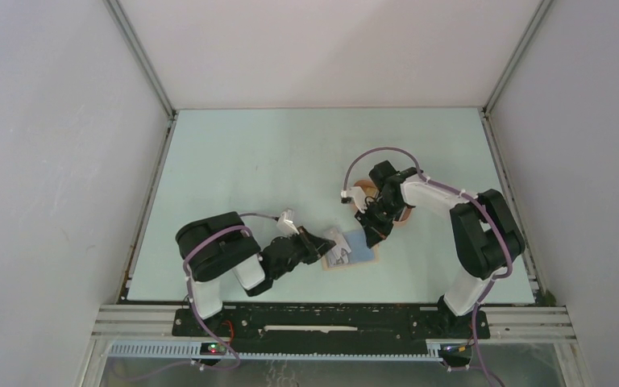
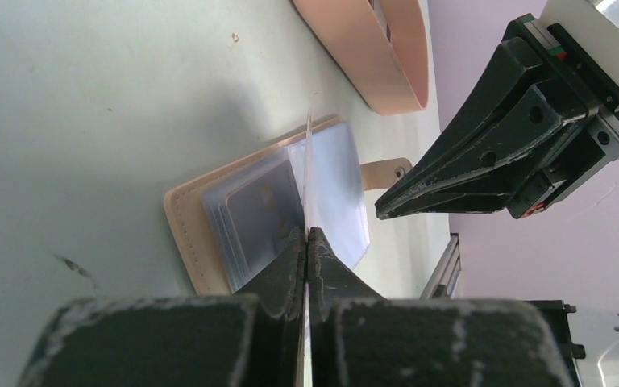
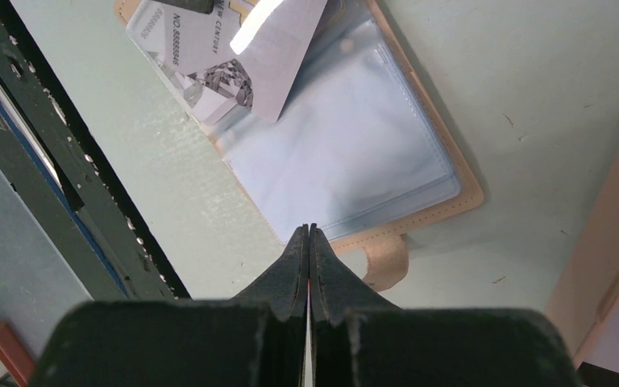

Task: Put the credit cards into the card holder
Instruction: Insert the credit card into the card holder.

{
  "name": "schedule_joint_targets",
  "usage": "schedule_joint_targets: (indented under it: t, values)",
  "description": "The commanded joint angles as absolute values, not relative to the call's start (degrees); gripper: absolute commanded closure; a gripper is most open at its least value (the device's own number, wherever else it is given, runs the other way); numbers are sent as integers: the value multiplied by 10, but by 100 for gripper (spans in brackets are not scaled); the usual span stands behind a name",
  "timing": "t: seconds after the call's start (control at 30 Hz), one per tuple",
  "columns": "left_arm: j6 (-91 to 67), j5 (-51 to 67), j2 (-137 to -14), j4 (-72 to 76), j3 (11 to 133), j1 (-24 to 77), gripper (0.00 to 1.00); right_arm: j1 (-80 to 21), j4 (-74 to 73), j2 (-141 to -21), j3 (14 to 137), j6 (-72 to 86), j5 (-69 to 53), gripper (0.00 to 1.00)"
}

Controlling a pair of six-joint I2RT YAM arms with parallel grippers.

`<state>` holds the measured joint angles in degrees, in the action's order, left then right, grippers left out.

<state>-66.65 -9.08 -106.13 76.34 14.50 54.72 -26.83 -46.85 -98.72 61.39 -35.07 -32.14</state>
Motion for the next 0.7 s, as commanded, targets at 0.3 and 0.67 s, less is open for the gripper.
schedule_joint_targets:
  t: [0.3,0.67]
  values:
    - [-709,-89,-1082,741,178,560,100,-282,-466,-995,637,-345,-310,99]
    - [-738,-72,-1099,742,178,568,98,-286,-468,-994,638,-343,-307,99]
